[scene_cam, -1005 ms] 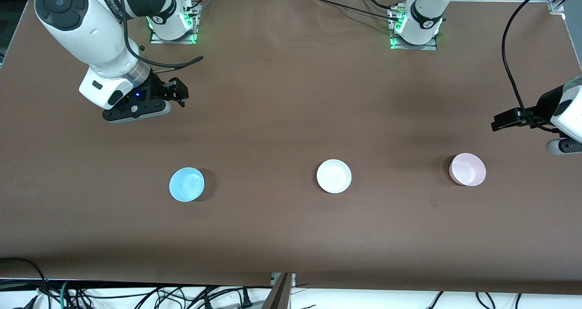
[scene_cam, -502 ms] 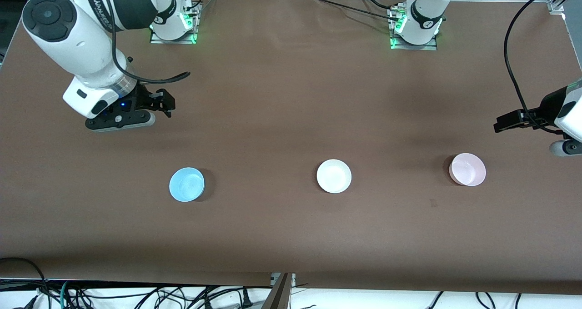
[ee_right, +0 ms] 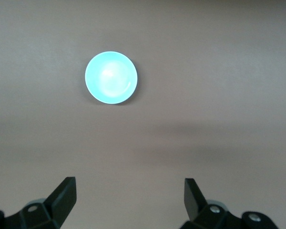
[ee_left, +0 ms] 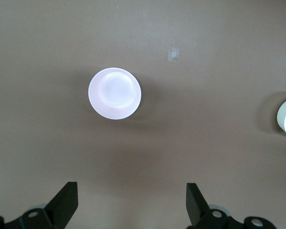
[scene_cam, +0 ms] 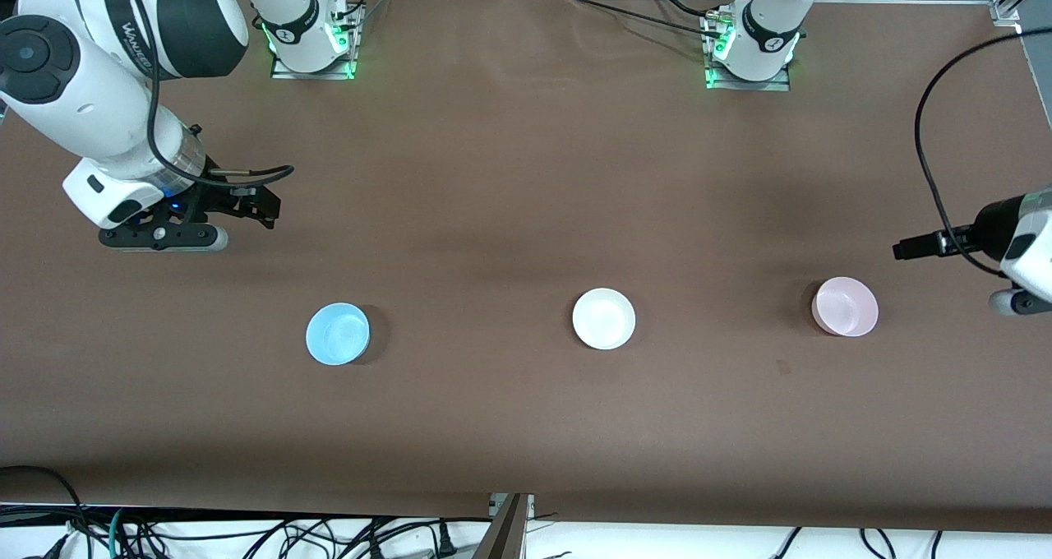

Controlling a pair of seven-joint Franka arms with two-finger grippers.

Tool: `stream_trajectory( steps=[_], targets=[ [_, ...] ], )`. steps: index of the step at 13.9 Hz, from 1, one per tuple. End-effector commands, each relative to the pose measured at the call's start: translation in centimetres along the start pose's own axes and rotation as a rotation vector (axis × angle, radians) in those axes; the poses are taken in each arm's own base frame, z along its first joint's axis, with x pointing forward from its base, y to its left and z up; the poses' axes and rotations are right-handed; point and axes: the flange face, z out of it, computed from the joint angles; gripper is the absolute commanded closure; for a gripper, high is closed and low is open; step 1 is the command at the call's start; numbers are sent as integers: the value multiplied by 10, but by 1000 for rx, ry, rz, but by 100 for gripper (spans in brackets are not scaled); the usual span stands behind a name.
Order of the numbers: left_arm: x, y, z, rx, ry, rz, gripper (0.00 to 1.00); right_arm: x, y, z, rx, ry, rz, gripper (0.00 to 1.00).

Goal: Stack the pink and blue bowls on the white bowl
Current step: 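Move the left gripper down to the pink bowl while the right gripper withdraws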

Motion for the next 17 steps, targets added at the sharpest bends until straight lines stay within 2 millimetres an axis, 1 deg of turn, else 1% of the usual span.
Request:
stream_trajectory(
  steps=[1, 2, 3, 4, 5, 6, 7, 8, 9, 10, 12, 13, 15, 16, 17],
  targets=[
    [31, -39, 27, -123, 8, 51, 0, -22, 7, -46, -18, -8, 35, 0],
    [40, -45, 41, -144, 19, 82, 0, -27, 7, -58, -6, -2, 52, 0],
    [46, -51, 60, -138, 39, 107, 0, -33, 2, -67, 32, 2, 69, 0],
    [51, -62, 79, -126, 72, 114, 0, -41, -2, -81, 68, 18, 74, 0],
    [54, -74, 102, -117, 88, 116, 0, -44, -8, -82, 71, 15, 63, 0],
    [57, -84, 122, -106, 115, 132, 0, -47, -9, -84, 67, 4, 60, 0],
    [60, -97, 137, -101, 142, 146, 0, -48, -6, -87, 67, 3, 63, 0],
    [64, -105, 153, -95, 163, 158, 0, -47, 1, -88, 68, 10, 74, 0],
    [66, -119, 170, -93, 169, 157, 0, -44, 9, -87, 66, 10, 89, 0],
    [68, -130, 184, -100, 176, 150, 0, -42, 24, -86, 62, 6, 116, 0],
    [68, -132, 211, -128, 170, 132, 0, -42, 44, -85, 60, -5, 150, 0],
    [66, -133, 221, -126, 170, 126, 0, -42, 52, -81, 57, -18, 162, 0],
    [65, -134, 237, -113, 190, 121, 0, -39, 64, -76, 54, -31, 186, 0],
    [65, -134, 246, -110, 192, 117, 2, -37, 67, -75, 50, -26, 189, 0],
    [65, -134, 249, -108, 191, 118, 5, -35, 72, -75, 52, -19, 200, 0]
  ],
)
